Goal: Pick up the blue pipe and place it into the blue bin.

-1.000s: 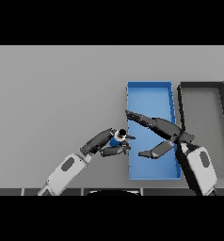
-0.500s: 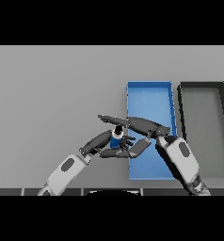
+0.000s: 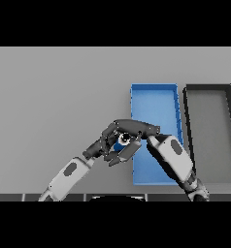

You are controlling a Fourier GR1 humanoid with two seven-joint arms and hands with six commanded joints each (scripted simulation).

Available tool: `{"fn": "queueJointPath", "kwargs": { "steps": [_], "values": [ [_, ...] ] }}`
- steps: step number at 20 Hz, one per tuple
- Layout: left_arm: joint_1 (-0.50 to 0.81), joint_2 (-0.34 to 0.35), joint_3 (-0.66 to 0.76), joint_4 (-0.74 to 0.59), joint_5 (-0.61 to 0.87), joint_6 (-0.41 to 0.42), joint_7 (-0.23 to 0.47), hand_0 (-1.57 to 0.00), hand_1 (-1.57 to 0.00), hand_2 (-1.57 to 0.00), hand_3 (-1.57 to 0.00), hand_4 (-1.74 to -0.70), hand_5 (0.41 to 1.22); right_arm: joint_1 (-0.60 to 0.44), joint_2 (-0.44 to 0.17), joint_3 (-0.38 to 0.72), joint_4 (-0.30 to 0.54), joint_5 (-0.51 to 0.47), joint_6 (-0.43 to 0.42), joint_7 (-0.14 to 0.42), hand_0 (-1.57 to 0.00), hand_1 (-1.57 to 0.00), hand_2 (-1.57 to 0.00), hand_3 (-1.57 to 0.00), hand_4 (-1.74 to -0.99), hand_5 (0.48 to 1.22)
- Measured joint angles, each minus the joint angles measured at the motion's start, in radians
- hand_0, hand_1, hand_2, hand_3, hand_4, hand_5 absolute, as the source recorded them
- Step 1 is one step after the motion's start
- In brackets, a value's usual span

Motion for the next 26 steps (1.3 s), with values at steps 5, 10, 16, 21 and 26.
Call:
{"fn": "queueJointPath", "kwargs": {
  "steps": [5,10,16,21,26],
  "values": [
    [0.025,-0.034,0.036,0.012,0.041,-0.046,-0.047,-1.57,-1.57,-1.57,-1.50,-1.72,1.221,0.003,-0.018,0.019,-0.008,0.013,-0.007,-0.058,-1.42,-1.43,-1.43,-1.39,-1.435,1.030],
    [0.027,-0.041,0.045,-0.006,0.021,-0.072,-0.017,-1.57,-1.57,-1.57,-1.55,-1.73,1.221,0.007,-0.026,0.038,-0.018,0.025,0.007,-0.119,-1.52,-1.52,-1.52,-1.51,-1.470,1.158],
    [0.030,-0.028,0.046,0.002,-0.052,-0.102,-0.057,-0.67,-0.63,-0.61,-0.62,-1.23,1.221,0.006,-0.024,0.038,-0.027,0.004,-0.035,-0.055,-1.56,-1.56,-1.56,-1.56,-1.485,1.205],
    [0.025,-0.028,0.067,0.003,-0.154,-0.127,-0.079,-0.22,-0.21,-0.20,-0.20,-0.92,0.899,0.019,-0.031,0.043,-0.046,0.001,-0.054,-0.077,-1.57,-1.57,-1.57,-1.57,-1.488,1.216],
    [0.041,-0.043,0.084,0.004,-0.116,-0.124,-0.048,-0.07,-0.07,-0.06,-0.07,-0.88,0.671,0.014,-0.028,0.033,-0.027,0.018,-0.057,-0.083,-1.57,-1.57,-1.57,-1.57,-1.487,1.219]
  ]
}}
